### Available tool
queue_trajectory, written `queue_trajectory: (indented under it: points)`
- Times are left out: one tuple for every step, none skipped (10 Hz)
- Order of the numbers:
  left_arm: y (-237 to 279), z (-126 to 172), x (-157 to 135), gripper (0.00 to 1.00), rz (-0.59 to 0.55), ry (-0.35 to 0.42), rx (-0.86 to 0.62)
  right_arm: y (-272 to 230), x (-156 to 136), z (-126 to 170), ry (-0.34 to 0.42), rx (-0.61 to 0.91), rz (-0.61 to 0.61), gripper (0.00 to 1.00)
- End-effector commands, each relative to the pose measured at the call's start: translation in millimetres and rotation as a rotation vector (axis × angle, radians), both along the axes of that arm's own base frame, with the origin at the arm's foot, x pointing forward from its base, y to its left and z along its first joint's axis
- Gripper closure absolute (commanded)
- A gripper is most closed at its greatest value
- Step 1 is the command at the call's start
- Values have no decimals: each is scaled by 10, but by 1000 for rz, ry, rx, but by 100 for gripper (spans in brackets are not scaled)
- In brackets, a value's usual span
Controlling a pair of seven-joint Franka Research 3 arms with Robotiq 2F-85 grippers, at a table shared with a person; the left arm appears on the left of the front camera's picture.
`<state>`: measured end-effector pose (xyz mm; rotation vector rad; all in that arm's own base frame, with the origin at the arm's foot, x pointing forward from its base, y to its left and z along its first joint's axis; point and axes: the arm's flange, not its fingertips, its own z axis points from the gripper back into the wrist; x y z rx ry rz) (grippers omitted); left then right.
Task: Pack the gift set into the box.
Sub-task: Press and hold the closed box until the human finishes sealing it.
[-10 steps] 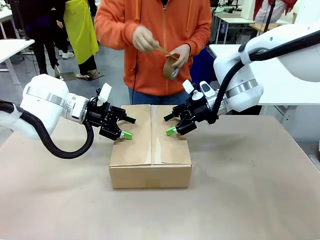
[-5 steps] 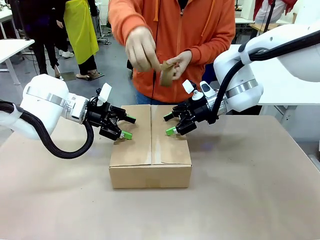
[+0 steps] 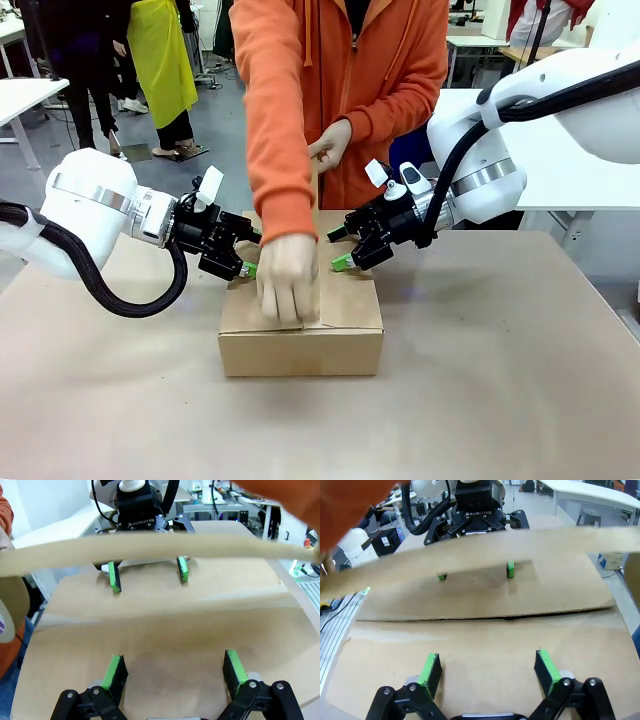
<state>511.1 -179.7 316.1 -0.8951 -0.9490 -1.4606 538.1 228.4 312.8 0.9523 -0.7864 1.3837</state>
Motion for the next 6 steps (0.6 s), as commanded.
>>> queue_trajectory:
  points:
    - [0,-19,-15,0,-9,-18,-1,-22,-27,-35,2,-4,-5,0]
    - [0,-19,-15,0,-9,-18,-1,-22,-27,-35,2,-4,-5,0]
    - [0,-19,-15,0,-9,-18,-1,-22,-27,-35,2,-4,-5,0]
    - [0,-19,-15,0,-9,-18,-1,-22,-27,-35,2,-4,-5,0]
    - [0,-19,-15,0,-9,-18,-1,-22,-27,-35,2,-4,-5,0]
    - [0,-19,-15,0,-9,-18,-1,-22,-27,-35,2,-4,-5,0]
